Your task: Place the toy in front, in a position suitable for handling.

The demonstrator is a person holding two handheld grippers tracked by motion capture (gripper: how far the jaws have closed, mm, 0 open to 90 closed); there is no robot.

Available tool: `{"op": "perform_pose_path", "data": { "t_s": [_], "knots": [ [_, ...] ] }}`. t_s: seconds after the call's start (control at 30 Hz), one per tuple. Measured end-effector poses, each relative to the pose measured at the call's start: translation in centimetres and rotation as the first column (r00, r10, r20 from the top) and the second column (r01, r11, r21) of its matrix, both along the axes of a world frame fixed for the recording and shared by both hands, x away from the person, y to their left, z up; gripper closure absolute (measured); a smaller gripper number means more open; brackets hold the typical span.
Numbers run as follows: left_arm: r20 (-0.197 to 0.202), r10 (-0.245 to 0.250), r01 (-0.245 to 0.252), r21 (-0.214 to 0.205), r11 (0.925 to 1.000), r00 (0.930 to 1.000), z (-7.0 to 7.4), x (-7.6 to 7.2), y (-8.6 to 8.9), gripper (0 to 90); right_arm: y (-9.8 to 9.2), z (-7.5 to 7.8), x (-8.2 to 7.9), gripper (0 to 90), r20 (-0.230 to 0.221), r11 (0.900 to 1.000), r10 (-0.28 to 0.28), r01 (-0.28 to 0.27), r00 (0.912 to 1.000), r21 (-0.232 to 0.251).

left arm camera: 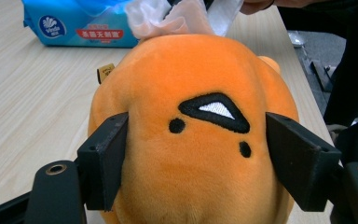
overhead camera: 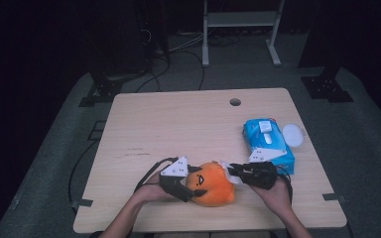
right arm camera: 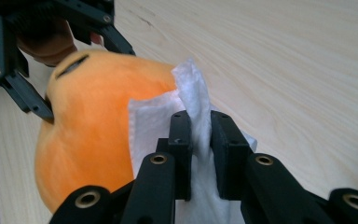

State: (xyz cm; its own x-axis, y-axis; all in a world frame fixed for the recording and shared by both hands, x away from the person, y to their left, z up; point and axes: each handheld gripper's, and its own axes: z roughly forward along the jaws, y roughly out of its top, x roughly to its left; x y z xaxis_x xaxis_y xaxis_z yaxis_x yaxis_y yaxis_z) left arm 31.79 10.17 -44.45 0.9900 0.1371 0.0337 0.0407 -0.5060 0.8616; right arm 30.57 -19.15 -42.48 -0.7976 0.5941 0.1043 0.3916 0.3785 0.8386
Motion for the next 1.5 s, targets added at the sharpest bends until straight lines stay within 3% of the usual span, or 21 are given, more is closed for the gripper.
{"op": "perform_pose_path", "data": {
  "t_s": [0.1,0.17,0.33,0.43,0.6,0.7,0.8,0.93,1.13,1.3,1.4,1.5],
  "knots": [
    [0.011,-0.010,0.010,0.009,0.9999,0.9999,0.1,-0.2,-0.2,25.5,0.6,0.4,-0.4,78.1,0.026,1.0000,0.007,-0.007,0.9996,-0.001],
    [0.002,-0.007,0.007,0.003,1.0000,1.0000,0.1,-0.1,-0.2,25.0,0.7,0.3,-0.3,78.2,0.020,0.9999,0.013,-0.012,0.9997,-0.008],
    [-0.101,0.050,-0.054,-0.039,0.9978,0.9936,0.6,0.8,0.0,12.3,0.4,0.0,-0.4,78.1,0.003,0.9994,0.032,-0.032,0.9995,-0.010],
    [-0.078,0.040,-0.042,-0.026,0.9988,0.9961,0.4,0.4,-0.3,17.3,0.4,0.1,-0.4,78.1,0.005,0.9993,0.034,-0.033,0.9994,-0.017],
    [0.016,0.007,-0.007,0.005,1.0000,0.9998,0.9,-0.6,-1.1,26.0,0.5,0.7,-0.6,78.2,0.019,0.9994,0.032,-0.032,0.9993,0.011],
    [0.100,-0.038,0.033,0.044,0.9985,0.9943,1.3,-1.6,-2.0,26.5,1.1,1.4,-0.8,78.1,0.042,0.9984,0.046,-0.048,0.9981,0.032],
    [0.145,-0.060,0.050,0.075,0.9960,0.9876,1.4,-2.1,-2.4,26.6,1.9,1.5,-1.1,78.1,0.057,0.9981,0.059,-0.060,0.9966,0.013],
    [0.149,-0.072,0.062,0.071,0.9955,0.9861,1.3,-2.1,-2.1,28.1,1.3,1.1,-0.7,78.2,0.028,0.9986,0.049,-0.050,0.9984,0.020],
    [0.161,-0.078,0.067,0.076,0.9949,0.9838,1.3,-2.2,-2.1,28.1,-0.5,0.3,0.0,78.2,-0.016,0.9999,-0.012,0.012,0.9998,0.000],
    [0.178,-0.101,0.087,0.085,0.9926,0.9789,1.4,-2.5,-2.5,27.7,0.6,1.0,-0.5,78.2,0.018,0.9995,0.014,-0.015,0.9997,0.027],
    [0.179,-0.106,0.091,0.091,0.9917,0.9781,1.4,-2.6,-2.5,27.3,1.6,1.2,-0.8,78.1,0.044,0.9994,0.033,-0.034,0.9985,0.004],
    [0.162,-0.099,0.087,0.082,0.9928,0.9817,1.2,-2.4,-2.2,27.3,1.2,0.9,-0.5,78.1,0.024,0.9996,0.026,-0.026,0.9994,0.009]
  ]
}}
